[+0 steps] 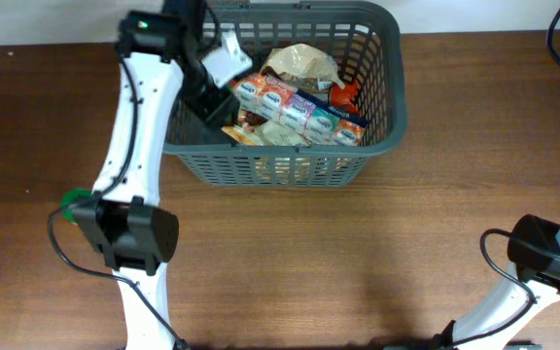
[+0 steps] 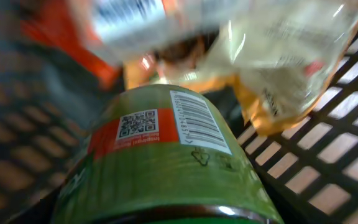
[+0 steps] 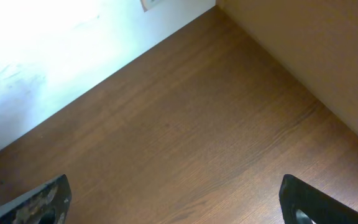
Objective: Pack container
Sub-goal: 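Lower the jar into the basket's left side and open the left gripper, then return the left gripper to the second green-lidded jar and grasp it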
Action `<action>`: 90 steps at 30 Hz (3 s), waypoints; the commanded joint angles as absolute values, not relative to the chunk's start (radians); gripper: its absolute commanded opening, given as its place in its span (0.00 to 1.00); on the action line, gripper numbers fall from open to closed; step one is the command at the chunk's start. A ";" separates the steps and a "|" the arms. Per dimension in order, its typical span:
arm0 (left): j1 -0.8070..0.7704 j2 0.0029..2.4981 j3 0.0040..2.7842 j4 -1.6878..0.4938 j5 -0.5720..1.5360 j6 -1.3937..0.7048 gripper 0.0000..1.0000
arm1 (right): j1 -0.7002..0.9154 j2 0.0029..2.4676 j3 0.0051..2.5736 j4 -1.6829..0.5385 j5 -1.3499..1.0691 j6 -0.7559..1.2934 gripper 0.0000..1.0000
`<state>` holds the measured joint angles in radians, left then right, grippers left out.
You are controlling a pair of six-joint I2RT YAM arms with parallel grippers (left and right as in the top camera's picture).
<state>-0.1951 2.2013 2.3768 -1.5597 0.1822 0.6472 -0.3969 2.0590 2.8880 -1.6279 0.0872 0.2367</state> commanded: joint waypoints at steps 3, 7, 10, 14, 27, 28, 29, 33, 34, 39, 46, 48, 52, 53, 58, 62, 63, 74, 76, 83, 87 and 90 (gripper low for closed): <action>-0.193 2.195 2.186 -1.528 0.162 0.639 0.02 | -0.400 2.051 2.883 -1.628 0.086 0.249 0.99; -0.194 2.195 2.096 -1.493 0.107 0.590 0.02 | -0.400 2.051 2.883 -1.628 0.086 0.249 0.99; -0.194 2.195 2.051 -1.491 0.107 0.587 0.02 | -0.400 2.051 2.883 -1.628 0.086 0.249 0.99; -0.194 2.195 2.031 -1.465 0.107 0.572 0.24 | -0.400 2.051 2.883 -1.628 0.086 0.249 0.99; -0.194 2.195 2.288 -1.538 0.107 0.482 1.00 | -0.400 2.051 2.883 -1.628 0.086 0.249 0.99; -0.194 2.195 2.346 -1.560 0.108 0.464 1.00 | -0.400 2.051 2.883 -1.628 0.086 0.249 0.99; -0.194 2.195 2.418 -1.585 0.108 0.446 1.00 | -0.400 2.051 2.883 -1.628 0.086 0.249 0.99; -0.179 2.195 2.706 -1.660 0.097 0.365 0.99 | -0.400 2.051 2.883 -1.628 0.086 0.249 0.99; -0.168 2.195 2.782 -1.676 0.071 0.327 0.99 | -0.400 2.051 2.883 -1.628 0.086 0.249 0.99; -0.070 2.169 2.983 -1.688 -0.127 0.167 0.99 | -0.400 2.051 2.883 -1.628 0.086 0.249 0.99; 0.163 2.150 2.929 -1.687 -0.057 0.131 0.99 | -0.400 2.051 2.883 -1.628 0.086 0.249 0.99; 0.226 2.150 2.855 -1.687 -0.001 0.131 0.99 | -0.400 2.051 2.883 -1.628 0.086 0.249 0.99; 0.323 2.150 2.627 -1.688 0.046 0.139 0.99 | -0.400 2.051 2.883 -1.628 0.086 0.249 0.99; 0.343 2.150 2.557 -1.688 0.046 0.157 0.99 | -0.400 2.051 2.883 -1.628 0.086 0.249 0.99; 0.431 2.150 2.249 -1.678 0.057 0.189 0.99 | -0.400 2.051 2.883 -1.628 0.086 0.249 0.99; 0.464 2.150 2.105 -1.656 0.072 0.220 0.99 | -0.400 2.051 2.883 -1.628 0.086 0.249 0.99; 0.469 2.150 2.069 -1.647 0.072 0.220 0.99 | -0.400 2.051 2.883 -1.628 0.086 0.249 0.99; 0.472 2.150 1.711 -1.380 0.054 0.219 0.99 | -0.400 2.051 2.883 -1.628 0.086 0.249 0.99; 0.472 2.150 1.684 -1.355 0.028 0.218 0.99 | -0.400 2.051 2.883 -1.628 0.086 0.249 0.99; 0.472 2.150 1.670 -1.347 0.019 0.194 0.98 | -0.400 2.051 2.883 -1.628 0.086 0.249 0.99; 0.472 2.150 1.669 -1.333 0.017 0.192 0.91 | -0.400 2.051 2.883 -1.628 0.086 0.249 0.99; 0.472 2.150 1.669 -1.320 -0.005 0.187 0.82 | -0.400 2.051 2.883 -1.628 0.086 0.249 0.99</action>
<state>0.4709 2.1563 1.6741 -1.3277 0.0177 0.1921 -0.3969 2.0590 2.8880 -1.6279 0.0872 0.2371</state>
